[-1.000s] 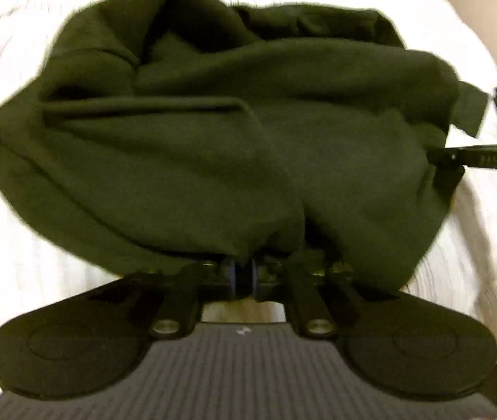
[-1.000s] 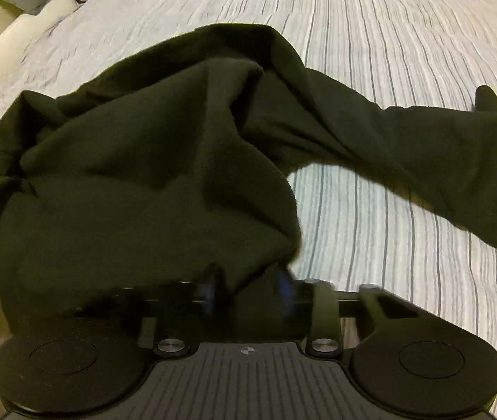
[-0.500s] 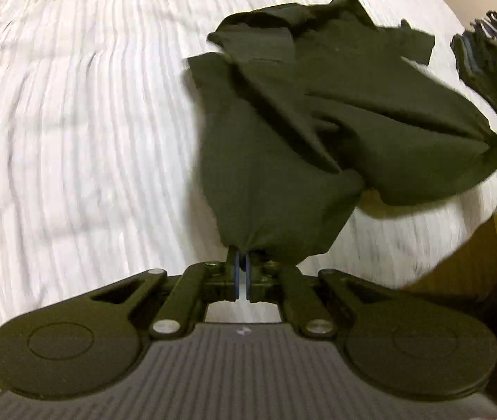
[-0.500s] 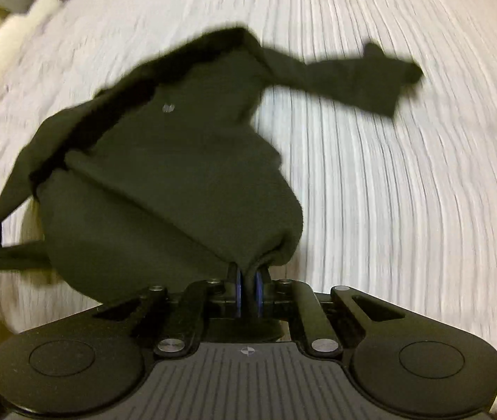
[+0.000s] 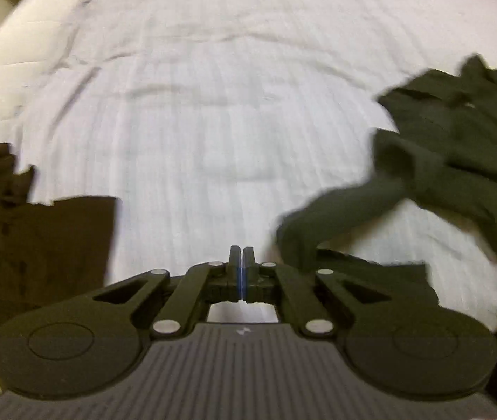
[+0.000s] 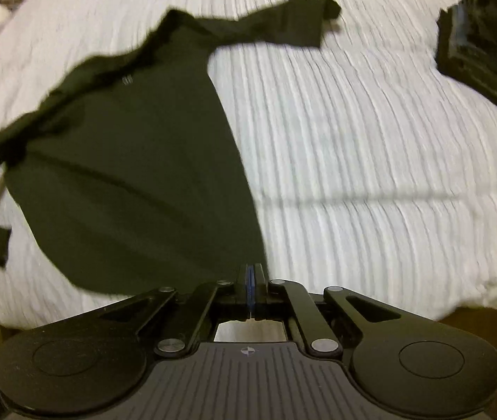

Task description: Fold clothes

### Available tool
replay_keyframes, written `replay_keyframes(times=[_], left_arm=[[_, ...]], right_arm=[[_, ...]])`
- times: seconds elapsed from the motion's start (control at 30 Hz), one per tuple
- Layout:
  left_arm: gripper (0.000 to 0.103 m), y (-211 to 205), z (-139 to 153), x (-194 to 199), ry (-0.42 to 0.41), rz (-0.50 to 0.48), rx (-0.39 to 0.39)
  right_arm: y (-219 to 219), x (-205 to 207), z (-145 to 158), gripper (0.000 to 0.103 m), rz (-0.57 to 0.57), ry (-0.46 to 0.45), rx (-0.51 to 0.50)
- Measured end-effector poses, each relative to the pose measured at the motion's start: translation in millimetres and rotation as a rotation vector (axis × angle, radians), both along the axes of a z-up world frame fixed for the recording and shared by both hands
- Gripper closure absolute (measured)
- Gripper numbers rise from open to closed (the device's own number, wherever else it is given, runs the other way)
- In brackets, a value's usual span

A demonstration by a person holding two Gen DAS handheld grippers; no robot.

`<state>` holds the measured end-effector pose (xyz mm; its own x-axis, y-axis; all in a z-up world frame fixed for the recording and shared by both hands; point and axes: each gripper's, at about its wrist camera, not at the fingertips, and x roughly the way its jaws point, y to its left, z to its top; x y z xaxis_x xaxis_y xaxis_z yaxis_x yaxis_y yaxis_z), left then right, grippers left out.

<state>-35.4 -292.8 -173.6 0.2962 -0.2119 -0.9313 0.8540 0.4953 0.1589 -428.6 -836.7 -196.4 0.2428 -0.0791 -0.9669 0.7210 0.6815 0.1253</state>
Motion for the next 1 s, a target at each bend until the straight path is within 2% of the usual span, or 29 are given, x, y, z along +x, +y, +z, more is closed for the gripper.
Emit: replay_keyframes(times=[0.07,0.1,0.13,0.17,0.3,0.37,0.47,0.57,0.6,0.67,0.7,0.73,0.8,0.9,1.0], left_arm=[[0.097,-13.9,4.0,7.5,-0.018,0.014,-0.007],[0.095,-26.0,4.2,3.6,-0.029,-0.003,-0.016],[0.084,-39.6,3.8,-2.6,-0.029,-0.029,-0.027],[0.071,-54.0,2.1,-9.1,-0.028,-0.053,-0.037],[0.061,-122.7,-27.5,-45.2,0.032,-0.160,-0.073],[0.052,-157.5,-50.6,-64.0,0.080,-0.216,-0.083],[0.039,-188.6,-87.5,-89.2,0.112,-0.295,-0.038],[0.040,-215.9,-125.2,-113.9,0.130,-0.374,0.021],[0.042,-222.6,-136.8,-119.0,0.141,-0.390,0.041],[0.083,-224.3,-147.3,-112.0,0.181,-0.363,0.058],[0.087,-224.5,-147.3,-107.8,0.194,-0.351,0.055],[0.091,-224.2,-140.2,-104.4,0.194,-0.347,0.038],[0.092,-222.1,-117.7,-94.3,0.180,-0.337,-0.009],[0.092,-225.2,-73.4,-68.2,0.134,-0.323,-0.102],[0.092,-251.1,-40.0,-39.4,0.072,-0.360,-0.179]], right_arm=[[-2.2,20.0,-1.3,0.089,0.039,-0.023,-0.023],[-5.7,33.2,-2.3,0.051,0.068,-0.045,-0.034],[-9.3,46.4,-3.3,0.019,0.097,-0.068,-0.045],[-12.8,59.6,-4.2,0.018,0.125,-0.090,-0.056],[-36.8,137.6,-21.7,0.018,0.324,-0.149,-0.089],[-40.7,181.9,-36.1,0.018,0.486,-0.162,-0.159],[-37.5,243.8,-63.8,0.018,0.718,-0.174,-0.234],[-33.5,300.5,-92.9,0.018,0.934,-0.184,-0.298],[-31.9,313.2,-103.5,0.018,0.986,-0.184,-0.307],[-28.2,337.6,-124.9,0.018,1.085,-0.178,-0.316],[-29.2,346.1,-136.2,0.019,1.127,-0.169,-0.318],[-30.1,352.5,-144.8,0.041,1.155,-0.160,-0.323],[-40.4,359.9,-150.4,0.100,1.137,-0.145,-0.292],[-75.9,348.6,-114.9,0.101,0.981,-0.236,-0.276],[-119.3,338.0,-58.1,0.101,0.800,-0.328,-0.367]])
